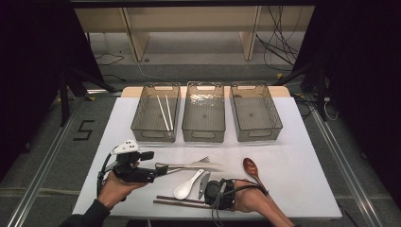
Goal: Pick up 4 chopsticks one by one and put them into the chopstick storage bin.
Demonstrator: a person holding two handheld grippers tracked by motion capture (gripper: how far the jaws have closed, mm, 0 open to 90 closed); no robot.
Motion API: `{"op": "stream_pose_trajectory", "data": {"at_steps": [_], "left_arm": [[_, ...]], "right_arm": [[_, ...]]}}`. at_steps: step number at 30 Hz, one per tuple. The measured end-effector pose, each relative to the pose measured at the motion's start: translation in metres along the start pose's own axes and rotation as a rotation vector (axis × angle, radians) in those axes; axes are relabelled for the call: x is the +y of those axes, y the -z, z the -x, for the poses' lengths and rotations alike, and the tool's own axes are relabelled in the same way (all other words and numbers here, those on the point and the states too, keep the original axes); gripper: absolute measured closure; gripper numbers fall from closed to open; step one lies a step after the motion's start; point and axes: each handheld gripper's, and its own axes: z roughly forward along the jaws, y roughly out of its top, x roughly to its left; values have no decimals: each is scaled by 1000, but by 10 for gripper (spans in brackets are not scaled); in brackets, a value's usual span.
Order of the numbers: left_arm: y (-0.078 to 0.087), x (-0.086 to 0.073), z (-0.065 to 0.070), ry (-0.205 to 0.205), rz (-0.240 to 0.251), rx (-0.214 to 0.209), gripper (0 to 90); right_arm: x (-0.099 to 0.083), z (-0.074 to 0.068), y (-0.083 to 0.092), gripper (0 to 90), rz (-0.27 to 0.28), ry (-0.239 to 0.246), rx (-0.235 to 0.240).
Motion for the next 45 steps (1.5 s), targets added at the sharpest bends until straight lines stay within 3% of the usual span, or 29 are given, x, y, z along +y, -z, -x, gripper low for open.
{"op": "stream_pose_trajectory", "data": {"at_steps": [28, 36, 40, 42, 45], "left_arm": [[-2, -1, 0, 9, -14, -11, 158], [-8, -2, 4, -22, -75, -49, 158], [-15, -5, 7, -46, -162, -83, 161], [-19, -8, 11, -79, -199, -87, 162], [-22, -9, 16, -107, -223, -106, 167]], "right_arm": [[6, -4, 15, 867, 125, -7, 9], [9, -6, 22, 868, 155, -14, 3], [9, -6, 22, 868, 156, -18, 5], [9, -6, 23, 868, 159, -18, 7], [9, -6, 25, 868, 170, -20, 0]]}}
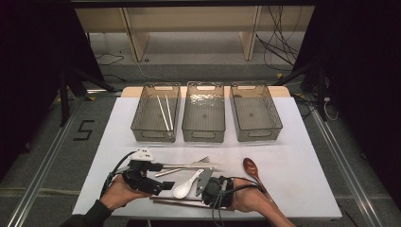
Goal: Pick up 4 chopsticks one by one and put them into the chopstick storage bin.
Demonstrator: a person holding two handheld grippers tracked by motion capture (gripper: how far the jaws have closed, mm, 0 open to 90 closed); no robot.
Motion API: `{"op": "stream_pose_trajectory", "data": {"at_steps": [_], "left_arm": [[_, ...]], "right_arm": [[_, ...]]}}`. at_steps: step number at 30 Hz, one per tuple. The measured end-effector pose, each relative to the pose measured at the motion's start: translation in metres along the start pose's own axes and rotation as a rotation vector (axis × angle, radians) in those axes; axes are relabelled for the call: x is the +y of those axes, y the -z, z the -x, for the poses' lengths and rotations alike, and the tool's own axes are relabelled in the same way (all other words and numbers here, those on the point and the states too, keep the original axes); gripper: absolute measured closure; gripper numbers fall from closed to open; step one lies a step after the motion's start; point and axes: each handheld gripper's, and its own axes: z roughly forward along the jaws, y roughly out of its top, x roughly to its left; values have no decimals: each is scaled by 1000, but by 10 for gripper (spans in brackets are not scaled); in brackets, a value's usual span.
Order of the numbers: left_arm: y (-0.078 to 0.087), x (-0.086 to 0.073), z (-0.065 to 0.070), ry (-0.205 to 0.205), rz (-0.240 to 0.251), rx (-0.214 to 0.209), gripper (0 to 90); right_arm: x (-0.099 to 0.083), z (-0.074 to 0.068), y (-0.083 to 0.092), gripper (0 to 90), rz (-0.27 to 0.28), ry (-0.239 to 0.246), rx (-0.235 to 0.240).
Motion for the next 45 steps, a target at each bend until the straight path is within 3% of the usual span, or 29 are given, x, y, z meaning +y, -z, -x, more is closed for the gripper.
{"op": "stream_pose_trajectory", "data": {"at_steps": [6, 15, 26, 32, 45], "left_arm": [[-5, -1, 5, -41, -34, -32, 186], [-20, -3, 22, -142, -118, -90, 236], [-34, -3, 34, -242, -189, -110, 339], [-44, -5, 38, -272, -226, -113, 395], [-54, -3, 47, -372, -259, -100, 611]], "right_arm": [[3, 0, 6, 868, 3, 19, -5], [6, 0, 6, 867, 8, 31, -4], [8, 0, 7, 868, 15, 33, -11], [8, -1, 9, 867, 21, 21, -13], [9, -2, 7, 867, 40, 24, -17]]}}
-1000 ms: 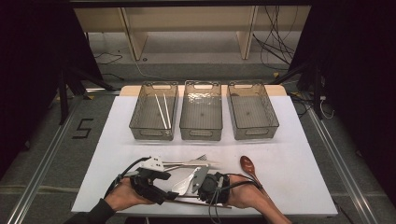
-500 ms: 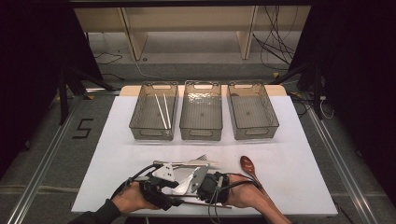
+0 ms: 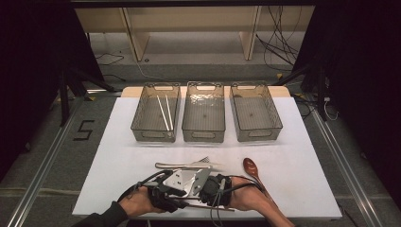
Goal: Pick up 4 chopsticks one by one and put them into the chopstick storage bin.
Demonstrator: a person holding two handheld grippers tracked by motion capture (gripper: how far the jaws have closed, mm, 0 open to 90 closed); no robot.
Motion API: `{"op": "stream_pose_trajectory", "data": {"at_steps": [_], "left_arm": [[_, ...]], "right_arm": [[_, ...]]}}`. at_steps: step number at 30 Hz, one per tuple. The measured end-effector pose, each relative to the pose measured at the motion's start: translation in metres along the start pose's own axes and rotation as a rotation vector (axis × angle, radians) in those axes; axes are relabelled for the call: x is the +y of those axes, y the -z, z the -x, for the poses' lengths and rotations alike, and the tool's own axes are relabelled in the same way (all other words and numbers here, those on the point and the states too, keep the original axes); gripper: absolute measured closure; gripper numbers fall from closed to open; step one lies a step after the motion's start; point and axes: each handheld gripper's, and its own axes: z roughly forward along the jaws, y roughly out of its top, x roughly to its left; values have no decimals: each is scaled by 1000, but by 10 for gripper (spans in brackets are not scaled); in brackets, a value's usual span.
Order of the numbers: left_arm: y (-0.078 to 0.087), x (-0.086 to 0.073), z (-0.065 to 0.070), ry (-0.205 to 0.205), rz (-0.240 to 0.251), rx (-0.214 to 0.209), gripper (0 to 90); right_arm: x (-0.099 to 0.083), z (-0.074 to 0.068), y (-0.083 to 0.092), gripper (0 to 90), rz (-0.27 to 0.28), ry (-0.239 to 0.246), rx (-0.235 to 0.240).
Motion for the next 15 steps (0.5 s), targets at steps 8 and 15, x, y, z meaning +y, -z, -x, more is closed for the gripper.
{"op": "stream_pose_trajectory", "data": {"at_steps": [8, 15], "left_arm": [[0, 1, 1, -29, -13, 22, 754], [1, 4, 7, -93, -25, 17, 816]], "right_arm": [[1, 0, 1, 865, -13, 4, 10], [-1, 3, 2, 852, -4, 15, 13]]}}
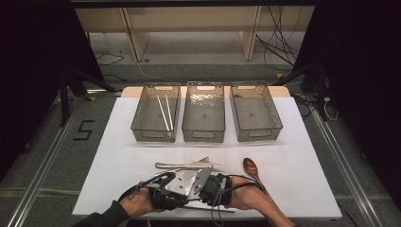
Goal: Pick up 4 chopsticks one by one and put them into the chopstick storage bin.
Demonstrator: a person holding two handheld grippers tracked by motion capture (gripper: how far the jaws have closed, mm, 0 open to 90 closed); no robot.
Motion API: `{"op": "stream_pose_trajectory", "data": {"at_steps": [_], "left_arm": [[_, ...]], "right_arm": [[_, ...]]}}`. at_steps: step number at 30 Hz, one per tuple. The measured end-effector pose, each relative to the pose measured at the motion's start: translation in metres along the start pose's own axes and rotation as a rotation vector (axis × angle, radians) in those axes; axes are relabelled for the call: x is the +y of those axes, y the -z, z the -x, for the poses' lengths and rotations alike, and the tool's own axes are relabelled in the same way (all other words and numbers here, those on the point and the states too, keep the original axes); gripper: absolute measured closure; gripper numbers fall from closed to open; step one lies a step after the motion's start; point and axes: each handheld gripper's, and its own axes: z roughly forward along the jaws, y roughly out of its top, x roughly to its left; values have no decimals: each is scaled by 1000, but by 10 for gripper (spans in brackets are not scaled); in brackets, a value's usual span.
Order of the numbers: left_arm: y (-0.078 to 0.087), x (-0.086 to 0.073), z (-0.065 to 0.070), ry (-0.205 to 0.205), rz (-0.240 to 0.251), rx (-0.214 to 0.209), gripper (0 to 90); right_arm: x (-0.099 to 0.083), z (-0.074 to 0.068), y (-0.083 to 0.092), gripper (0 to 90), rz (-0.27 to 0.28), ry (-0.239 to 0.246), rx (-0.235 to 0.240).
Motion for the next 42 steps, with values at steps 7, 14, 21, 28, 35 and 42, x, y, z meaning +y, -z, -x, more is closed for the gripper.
{"op": "stream_pose_trajectory", "data": {"at_steps": [7, 14, 21, 28, 35, 42], "left_arm": [[6, 3, -2, -23, 4, 34, 844], [15, 0, -10, 9, 20, 95, 845], [25, -4, -19, 73, 45, 158, 845], [32, -8, -26, 116, 50, 177, 846], [42, -10, -35, 168, 81, 215, 847], [63, -15, -58, 313, 198, 277, 846]], "right_arm": [[-2, 7, 7, 733, 57, -38, -43], [-4, 16, 25, 511, 137, -142, -130], [-12, 17, 33, 409, 180, -230, -179], [-20, 20, 45, 357, 238, -296, -226], [-32, 23, 45, 327, 242, -356, -248], [-41, 23, 43, 305, 262, -399, -248]]}}
